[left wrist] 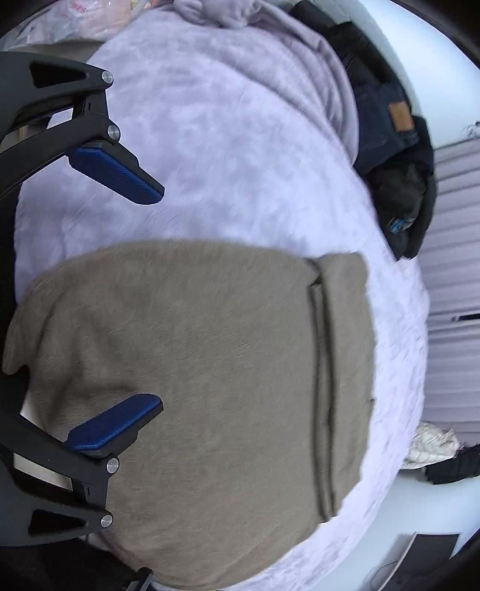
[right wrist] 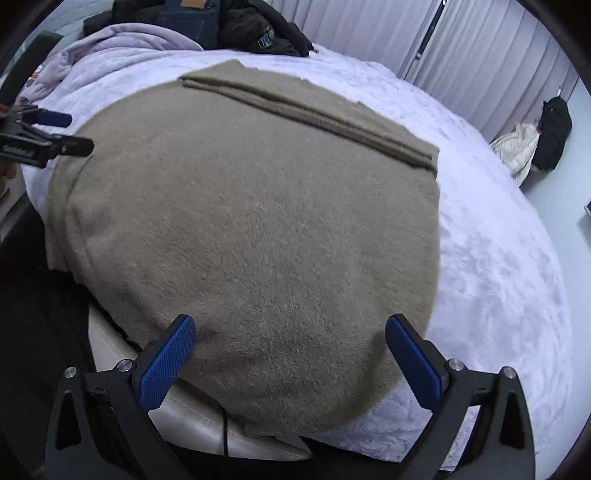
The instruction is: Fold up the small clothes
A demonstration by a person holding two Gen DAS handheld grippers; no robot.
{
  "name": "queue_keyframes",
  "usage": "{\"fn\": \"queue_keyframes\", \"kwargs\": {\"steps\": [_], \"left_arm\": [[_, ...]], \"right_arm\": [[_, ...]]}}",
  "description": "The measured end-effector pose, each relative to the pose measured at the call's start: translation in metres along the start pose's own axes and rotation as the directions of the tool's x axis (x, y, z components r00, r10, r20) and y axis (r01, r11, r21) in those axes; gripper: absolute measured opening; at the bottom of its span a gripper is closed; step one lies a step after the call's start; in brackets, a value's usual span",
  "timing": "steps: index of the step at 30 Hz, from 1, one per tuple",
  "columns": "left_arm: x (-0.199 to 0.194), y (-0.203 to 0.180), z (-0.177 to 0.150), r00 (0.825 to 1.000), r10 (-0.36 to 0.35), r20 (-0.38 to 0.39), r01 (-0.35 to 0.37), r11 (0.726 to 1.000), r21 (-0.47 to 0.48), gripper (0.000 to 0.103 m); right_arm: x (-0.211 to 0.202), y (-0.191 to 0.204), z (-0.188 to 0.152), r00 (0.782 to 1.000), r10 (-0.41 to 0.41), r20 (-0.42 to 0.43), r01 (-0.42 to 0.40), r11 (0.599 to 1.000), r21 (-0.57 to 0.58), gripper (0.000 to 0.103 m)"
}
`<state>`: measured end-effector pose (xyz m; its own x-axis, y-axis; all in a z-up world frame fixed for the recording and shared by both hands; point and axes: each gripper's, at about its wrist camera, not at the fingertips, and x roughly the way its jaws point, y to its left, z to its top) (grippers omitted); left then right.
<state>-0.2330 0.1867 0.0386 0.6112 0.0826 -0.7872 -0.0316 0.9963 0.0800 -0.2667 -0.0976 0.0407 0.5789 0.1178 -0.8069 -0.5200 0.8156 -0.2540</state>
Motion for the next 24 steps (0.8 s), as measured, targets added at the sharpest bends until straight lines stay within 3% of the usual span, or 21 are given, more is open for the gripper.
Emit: {"fn": "queue_keyframes", "kwargs": {"steps": [3,6,9,12,15,17,20,24], "left_arm": [[-0.009,-0.006,0.030,0.998,-0.035,0.043,0.037,0.999,-0.031,0.103],[-0.008,-0.022,0.065,0.998,-0.045,0.048,0.046,0.999,-0.024,0.103],[0.013,-0.033,0.095,0.999,-0.038,0.006,0.038,0.998,-0.041,0.103],[0.059,-0.047,0.103,0.995,-0.007,-0.098,0.002,0.999,-0.045,0.103],[0.099,-0.053,0.081,0.978,-0.012,-0.208,0.003,0.999,-0.046,0.103],[0.091,-0.051,0.060,0.991,-0.027,-0.131,0.019,0.998,-0.058,0.103],[0.069,-0.043,0.025,0.995,-0.072,-0.074,0.069,0.997,-0.037,0.103],[0.040,-0.025,-0.013,0.991,-0.117,-0.070,0.119,0.993,0.017,0.103]], "right_arm": [[-0.012,0.002,0.026,0.996,0.006,0.090,-0.009,0.999,0.034,0.102],[0.002,0.003,0.070,0.989,0.050,0.140,-0.063,0.994,0.090,0.102],[0.037,0.008,0.109,0.994,0.046,0.102,-0.060,0.989,0.137,0.102],[0.080,0.013,0.134,0.999,0.046,-0.021,-0.042,0.985,0.169,0.102],[0.080,-0.002,0.123,0.993,0.118,0.014,-0.118,0.956,0.268,0.102],[0.068,-0.001,0.109,0.992,0.121,0.032,-0.125,0.963,0.239,0.102],[0.043,0.002,0.073,0.991,0.114,0.076,-0.125,0.980,0.152,0.102],[0.025,0.000,0.022,0.991,0.107,0.084,-0.113,0.991,0.075,0.102]]}}
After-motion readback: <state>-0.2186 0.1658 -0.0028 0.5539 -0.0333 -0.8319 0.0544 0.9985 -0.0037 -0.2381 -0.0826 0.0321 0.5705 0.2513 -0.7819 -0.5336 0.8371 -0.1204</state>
